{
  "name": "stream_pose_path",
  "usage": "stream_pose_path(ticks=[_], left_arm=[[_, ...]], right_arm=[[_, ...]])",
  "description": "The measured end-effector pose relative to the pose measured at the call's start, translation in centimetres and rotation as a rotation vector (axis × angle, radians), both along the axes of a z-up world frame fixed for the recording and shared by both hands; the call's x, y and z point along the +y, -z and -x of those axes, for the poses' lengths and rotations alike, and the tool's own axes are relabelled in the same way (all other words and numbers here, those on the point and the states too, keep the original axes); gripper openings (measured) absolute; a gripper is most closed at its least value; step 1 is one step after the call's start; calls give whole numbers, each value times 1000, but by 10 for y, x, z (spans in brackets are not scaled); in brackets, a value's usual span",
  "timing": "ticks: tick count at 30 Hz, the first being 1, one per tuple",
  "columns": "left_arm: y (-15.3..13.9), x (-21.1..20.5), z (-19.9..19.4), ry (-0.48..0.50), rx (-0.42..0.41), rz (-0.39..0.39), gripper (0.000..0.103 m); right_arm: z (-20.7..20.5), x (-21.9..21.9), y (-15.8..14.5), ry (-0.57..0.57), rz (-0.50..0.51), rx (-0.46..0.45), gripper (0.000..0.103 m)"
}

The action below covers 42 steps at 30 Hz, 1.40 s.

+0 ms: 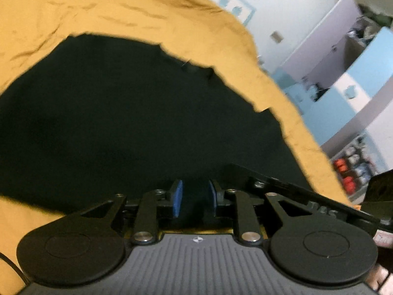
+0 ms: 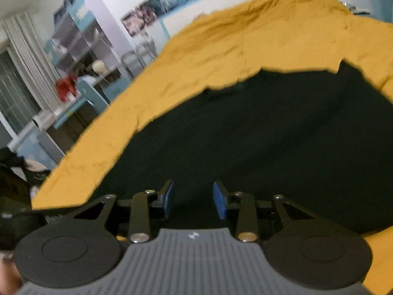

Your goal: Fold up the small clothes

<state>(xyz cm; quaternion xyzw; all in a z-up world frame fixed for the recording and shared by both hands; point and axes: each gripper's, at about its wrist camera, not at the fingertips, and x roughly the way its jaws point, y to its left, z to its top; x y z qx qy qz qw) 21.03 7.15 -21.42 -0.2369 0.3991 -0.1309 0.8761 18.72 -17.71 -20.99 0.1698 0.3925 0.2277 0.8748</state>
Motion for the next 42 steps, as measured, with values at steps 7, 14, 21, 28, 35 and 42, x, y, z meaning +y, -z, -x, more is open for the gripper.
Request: stream_pose_path(ticks=[7,14,21,28,35,42], left_arm=[[12,57,10,-161,41,9,23],[14,151,43,-342,56,27,18],[23,158,42,-327,69,0,14],[15,161,45,-326,65,29,16],[-18,132,37,-233,-28,-43,29],[-20,99,3,-174,46,-215,41]], right_arm=[[0,-47,22,122,36,64,12],[6,-185,24,361,81,66,12],[11,-201,27,340,191,48,0],[19,-191,12,389,208,42,9],[-19,-96,-40,204,154,-102,29],[-137,16,-38,104,174,-130,29]])
